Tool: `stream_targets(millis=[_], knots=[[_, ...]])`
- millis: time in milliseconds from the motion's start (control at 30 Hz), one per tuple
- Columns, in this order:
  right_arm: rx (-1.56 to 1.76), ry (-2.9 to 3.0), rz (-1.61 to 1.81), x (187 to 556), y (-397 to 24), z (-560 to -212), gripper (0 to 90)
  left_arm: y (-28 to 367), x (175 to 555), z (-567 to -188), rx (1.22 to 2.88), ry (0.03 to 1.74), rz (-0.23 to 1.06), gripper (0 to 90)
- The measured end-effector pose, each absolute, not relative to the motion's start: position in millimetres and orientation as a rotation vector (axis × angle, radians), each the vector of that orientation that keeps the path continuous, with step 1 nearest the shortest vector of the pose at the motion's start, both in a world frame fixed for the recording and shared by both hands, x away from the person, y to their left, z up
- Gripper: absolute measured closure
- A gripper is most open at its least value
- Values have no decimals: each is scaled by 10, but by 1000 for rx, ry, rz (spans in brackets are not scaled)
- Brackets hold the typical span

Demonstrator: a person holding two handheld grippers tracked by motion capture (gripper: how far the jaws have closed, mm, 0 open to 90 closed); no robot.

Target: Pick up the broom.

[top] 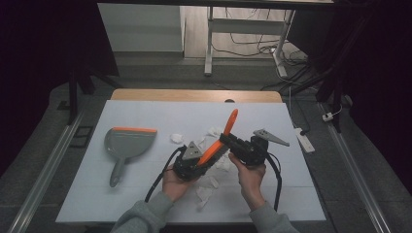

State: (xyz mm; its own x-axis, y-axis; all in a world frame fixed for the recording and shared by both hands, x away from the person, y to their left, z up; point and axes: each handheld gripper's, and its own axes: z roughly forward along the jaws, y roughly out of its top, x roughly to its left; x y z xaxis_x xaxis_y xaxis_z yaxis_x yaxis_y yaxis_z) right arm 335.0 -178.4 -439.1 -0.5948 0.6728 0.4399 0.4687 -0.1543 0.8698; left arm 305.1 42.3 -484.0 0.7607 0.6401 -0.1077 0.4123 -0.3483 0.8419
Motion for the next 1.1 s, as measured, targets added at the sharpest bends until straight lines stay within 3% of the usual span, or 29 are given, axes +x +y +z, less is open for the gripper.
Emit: stream_targets(millis=[200,233,367,633,1100], knots=[[1221,1962,1774,3342,-1799,-4319,632,534,3061,-4752,2021,769,304,788],[1163,1974,1740,3336,-1845,-4252,558,615,3067,-4710,2009,778,301,789],[1098,2029,1703,3338,-1978,-4106,475,733,3095,-4670,2019,785,318,791],[954,2213,1546,3340,-2055,-3998,431,976,3148,-4571,2114,738,307,791],[773,2356,1356,3279,-1905,-4000,403,1030,3178,-4570,2274,672,226,791]])
